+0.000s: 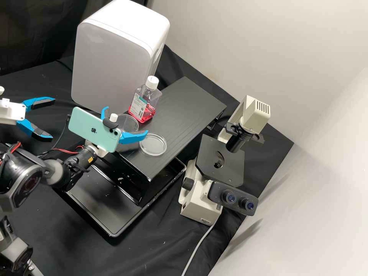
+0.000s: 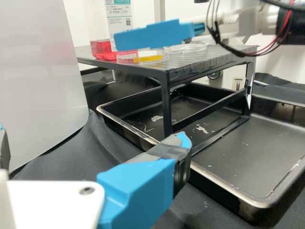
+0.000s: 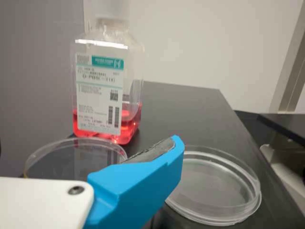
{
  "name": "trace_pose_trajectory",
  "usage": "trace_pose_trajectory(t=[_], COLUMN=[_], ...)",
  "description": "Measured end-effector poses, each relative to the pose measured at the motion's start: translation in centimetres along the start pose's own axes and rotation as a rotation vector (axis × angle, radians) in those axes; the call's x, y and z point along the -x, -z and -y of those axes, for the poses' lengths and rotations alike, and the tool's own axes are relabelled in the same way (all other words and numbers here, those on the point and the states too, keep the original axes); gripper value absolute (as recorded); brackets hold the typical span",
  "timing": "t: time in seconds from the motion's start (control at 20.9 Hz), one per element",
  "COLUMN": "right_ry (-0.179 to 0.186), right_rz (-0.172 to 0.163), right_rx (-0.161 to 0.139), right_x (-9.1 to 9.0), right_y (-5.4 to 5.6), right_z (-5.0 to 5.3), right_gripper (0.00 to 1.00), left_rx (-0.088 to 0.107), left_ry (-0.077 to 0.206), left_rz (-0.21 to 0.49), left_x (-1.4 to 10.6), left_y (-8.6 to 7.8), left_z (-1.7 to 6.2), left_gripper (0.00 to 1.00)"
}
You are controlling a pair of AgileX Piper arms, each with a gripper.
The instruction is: Place the lid on the petri dish
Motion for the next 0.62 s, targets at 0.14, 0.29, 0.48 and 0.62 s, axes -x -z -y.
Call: trace_pose_trajectory(t=[0.14, 0.29, 0.48, 0.62], right_ry=[0.006, 0.015, 0.025, 0.032], right_rz=[0.005, 0.006, 0.004, -0.005], right_rx=[0.000, 0.000, 0.027, 0.026], right_x=[-0.6, -1.4, -2.1, -2.4], right_y=[-0.2, -0.2, -0.2, 0.1], right_z=[0.2, 0.6, 1.0, 1.2], right_gripper=[1.00, 1.00, 1.00, 1.00], left_rx=[0.000, 0.000, 0.000, -0.004], left_ry=[0.000, 0.000, 0.000, 0.002], left_rz=[0.000, 0.000, 0.000, 0.009], left_x=[0.0, 0.0, 0.0, 0.0], left_y=[0.0, 0.0, 0.0, -0.1], left_z=[0.00, 0.00, 0.00, 0.02], left_gripper=[1.00, 1.00, 1.00, 1.00])
